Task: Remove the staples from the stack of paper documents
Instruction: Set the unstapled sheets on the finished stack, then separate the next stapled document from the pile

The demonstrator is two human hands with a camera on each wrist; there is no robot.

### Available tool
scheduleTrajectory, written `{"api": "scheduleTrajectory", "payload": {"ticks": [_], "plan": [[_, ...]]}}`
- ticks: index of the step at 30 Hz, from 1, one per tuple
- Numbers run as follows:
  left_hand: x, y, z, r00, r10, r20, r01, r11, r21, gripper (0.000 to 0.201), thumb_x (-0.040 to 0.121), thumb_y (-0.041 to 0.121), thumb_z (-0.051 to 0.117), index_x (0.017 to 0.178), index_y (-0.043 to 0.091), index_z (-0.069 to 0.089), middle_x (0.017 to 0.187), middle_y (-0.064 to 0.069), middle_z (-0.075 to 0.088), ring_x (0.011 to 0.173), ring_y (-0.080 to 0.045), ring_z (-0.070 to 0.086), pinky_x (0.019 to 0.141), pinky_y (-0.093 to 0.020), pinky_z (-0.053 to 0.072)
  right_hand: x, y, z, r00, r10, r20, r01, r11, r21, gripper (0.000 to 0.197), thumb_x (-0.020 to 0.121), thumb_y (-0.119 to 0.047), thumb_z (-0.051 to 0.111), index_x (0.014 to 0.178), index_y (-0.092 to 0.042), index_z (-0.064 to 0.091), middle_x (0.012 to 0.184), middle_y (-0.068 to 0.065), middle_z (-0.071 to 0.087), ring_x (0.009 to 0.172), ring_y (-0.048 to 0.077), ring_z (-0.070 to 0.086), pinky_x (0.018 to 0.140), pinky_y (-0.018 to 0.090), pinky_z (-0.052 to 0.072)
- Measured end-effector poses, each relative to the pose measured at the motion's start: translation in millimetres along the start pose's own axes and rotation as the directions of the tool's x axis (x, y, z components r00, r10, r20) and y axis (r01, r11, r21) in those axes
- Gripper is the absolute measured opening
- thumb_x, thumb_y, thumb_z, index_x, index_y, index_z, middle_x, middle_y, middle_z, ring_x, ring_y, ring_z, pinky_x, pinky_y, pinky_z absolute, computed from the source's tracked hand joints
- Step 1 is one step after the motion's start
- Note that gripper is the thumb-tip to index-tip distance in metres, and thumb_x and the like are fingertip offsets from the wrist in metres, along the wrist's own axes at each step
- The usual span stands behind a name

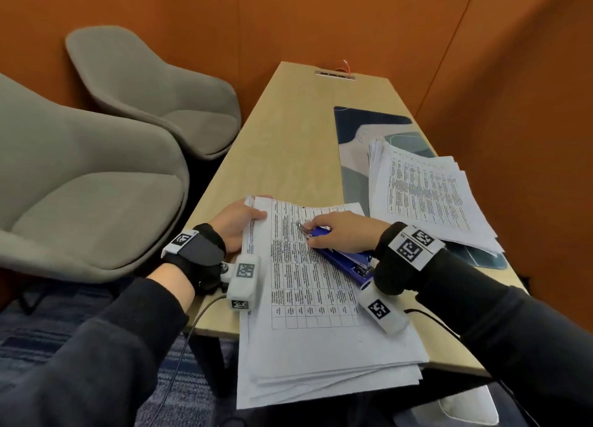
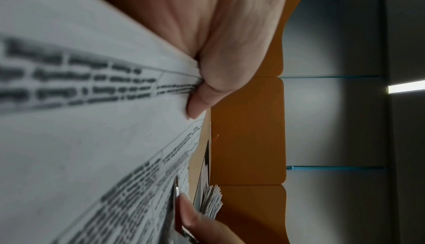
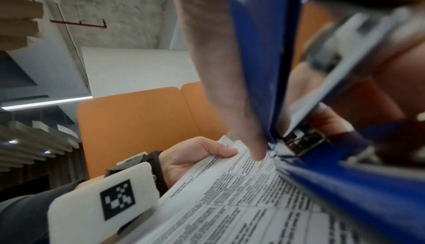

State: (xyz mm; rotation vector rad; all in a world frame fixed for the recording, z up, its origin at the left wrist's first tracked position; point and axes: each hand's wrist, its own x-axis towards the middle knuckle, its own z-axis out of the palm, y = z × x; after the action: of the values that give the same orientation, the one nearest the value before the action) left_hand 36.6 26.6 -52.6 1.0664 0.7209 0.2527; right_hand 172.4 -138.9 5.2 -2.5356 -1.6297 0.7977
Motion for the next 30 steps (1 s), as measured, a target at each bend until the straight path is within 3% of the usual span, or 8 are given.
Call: {"api": "scheduleTrajectory", "payload": {"ticks": [5, 16, 20, 21, 24, 26, 27, 30], "plan": [[1, 2, 2, 1.0, 0.005, -0.012, -0.005, 0.999, 0.045, 0.042, 0.095, -0.011, 0.034, 0.129, 0.009, 0.048, 0.123, -0.025, 0.059, 0.111, -0.042, 0.058, 0.089, -0.05, 0.05, 7, -4, -3, 1.0, -0.011, 0.011, 0.011, 1.0, -0.015, 0.048, 0.097, -0.043, 0.053, 0.143, -0.029, 0.047, 0.143, 0.0, 0.051, 0.122, 0.021, 0.051, 0.102, 0.032, 0.04], [1, 1, 7, 0.996, 0.075, -0.038, -0.07, 0.991, 0.117, 0.038, 0.094, -0.01, 0.033, 0.125, 0.008, 0.047, 0.124, -0.028, 0.056, 0.092, -0.034, 0.061, 0.083, -0.045, 0.052, 20, -27, 7, 0.998, 0.008, 0.056, 0.0, 0.991, -0.132, 0.05, 0.104, -0.025, 0.036, 0.152, -0.029, 0.024, 0.142, 0.012, 0.051, 0.12, 0.03, 0.055, 0.098, 0.038, 0.045], [-7, 4, 7, 0.998, 0.015, -0.062, -0.011, 0.998, 0.064, 0.034, 0.094, 0.006, 0.045, 0.127, 0.004, 0.048, 0.124, -0.025, 0.059, 0.095, -0.034, 0.064, 0.075, -0.042, 0.058, 18, -23, 4, 1.0, 0.004, 0.025, -0.002, 0.998, -0.057, 0.049, 0.105, -0.028, 0.036, 0.153, -0.026, 0.025, 0.144, 0.012, 0.048, 0.121, 0.03, 0.053, 0.094, 0.033, 0.041], [-7, 5, 5, 0.995, 0.026, -0.098, -0.018, 0.997, 0.074, 0.044, 0.089, 0.018, 0.054, 0.13, 0.005, 0.047, 0.128, -0.022, 0.057, 0.101, -0.033, 0.063, 0.081, -0.043, 0.056, 15, -19, 2, 1.0, -0.005, 0.0, 0.005, 1.0, -0.019, 0.049, 0.106, -0.03, 0.034, 0.154, -0.025, 0.023, 0.145, 0.013, 0.047, 0.119, 0.029, 0.054, 0.093, 0.031, 0.039], [-8, 18, -1, 0.899, 0.349, -0.264, -0.287, 0.926, 0.244, 0.063, 0.075, 0.037, 0.067, 0.132, 0.015, 0.049, 0.132, -0.004, 0.055, 0.12, -0.021, 0.052, 0.105, -0.04, 0.04, 5, -7, 5, 0.994, -0.022, -0.111, 0.03, 0.997, 0.073, 0.05, 0.107, -0.035, 0.029, 0.155, -0.03, 0.017, 0.13, 0.016, 0.06, 0.093, 0.025, 0.062, 0.086, 0.032, 0.045], [-15, 30, 1, 0.773, 0.576, -0.265, -0.472, 0.802, 0.366, 0.049, 0.086, 0.029, 0.065, 0.13, 0.015, 0.051, 0.128, 0.0, 0.056, 0.12, -0.014, 0.051, 0.106, -0.033, 0.038, -3, -1, 10, 0.982, -0.043, -0.186, 0.065, 0.991, 0.114, 0.051, 0.106, -0.037, 0.028, 0.155, -0.034, 0.014, 0.131, 0.015, 0.061, 0.107, 0.029, 0.062, 0.096, 0.036, 0.045], [-20, 37, 4, 0.747, 0.63, -0.213, -0.53, 0.757, 0.383, 0.047, 0.089, 0.029, 0.063, 0.131, 0.015, 0.049, 0.128, 0.0, 0.057, 0.12, -0.012, 0.052, 0.106, -0.032, 0.038, -8, 1, 10, 0.974, -0.056, -0.22, 0.089, 0.986, 0.14, 0.051, 0.106, -0.037, 0.029, 0.155, -0.035, 0.013, 0.134, 0.013, 0.059, 0.113, 0.029, 0.06, 0.099, 0.035, 0.043], [-29, 49, 17, 0.851, 0.524, -0.012, -0.481, 0.789, 0.382, 0.06, 0.082, 0.055, 0.062, 0.133, 0.027, 0.045, 0.131, 0.003, 0.057, 0.122, -0.011, 0.051, 0.107, -0.036, 0.037, -20, 3, 7, 0.957, -0.075, -0.282, 0.139, 0.967, 0.213, 0.053, 0.106, -0.036, 0.03, 0.155, -0.036, 0.011, 0.144, 0.009, 0.051, 0.123, 0.028, 0.054, 0.103, 0.033, 0.041]]}}
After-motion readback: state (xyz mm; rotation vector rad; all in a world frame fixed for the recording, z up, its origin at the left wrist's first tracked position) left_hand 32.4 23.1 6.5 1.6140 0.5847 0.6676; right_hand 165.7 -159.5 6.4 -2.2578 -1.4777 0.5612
